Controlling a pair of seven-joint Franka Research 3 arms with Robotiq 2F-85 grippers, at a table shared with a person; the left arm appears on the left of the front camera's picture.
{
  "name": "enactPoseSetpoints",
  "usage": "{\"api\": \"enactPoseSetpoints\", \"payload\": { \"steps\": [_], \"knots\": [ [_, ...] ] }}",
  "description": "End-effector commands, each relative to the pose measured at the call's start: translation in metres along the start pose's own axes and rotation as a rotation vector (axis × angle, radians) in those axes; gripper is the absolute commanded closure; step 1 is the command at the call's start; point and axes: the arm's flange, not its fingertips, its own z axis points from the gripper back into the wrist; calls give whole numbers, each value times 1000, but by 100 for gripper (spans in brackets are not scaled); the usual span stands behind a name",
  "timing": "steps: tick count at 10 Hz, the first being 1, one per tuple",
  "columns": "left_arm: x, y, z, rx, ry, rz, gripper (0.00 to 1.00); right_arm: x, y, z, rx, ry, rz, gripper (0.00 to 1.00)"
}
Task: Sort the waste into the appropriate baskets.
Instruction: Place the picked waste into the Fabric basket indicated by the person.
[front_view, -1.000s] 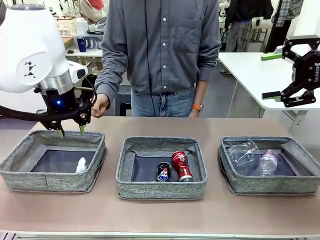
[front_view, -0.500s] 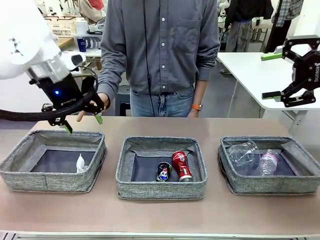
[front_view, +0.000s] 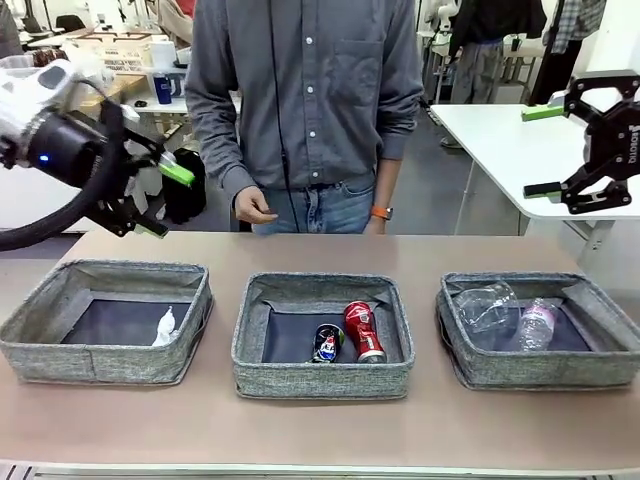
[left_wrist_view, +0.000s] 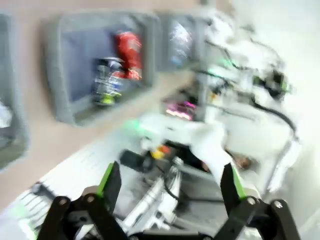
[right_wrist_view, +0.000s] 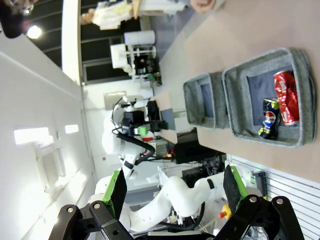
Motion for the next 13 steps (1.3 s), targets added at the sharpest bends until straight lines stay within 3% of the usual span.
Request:
{"api": "enactPoseSetpoints", "payload": {
  "steps": [1,2,13],
  "knots": [
    [12,18,2,-532,208,68,0,0,2,-1,27,1,-6,0],
    [0,0,0,0,0,0,0,0,2,-1,27,1,-6,0],
    [0,0,0,0,0,0,0,0,2,-1,27,1,-6,0]
  ]
}}
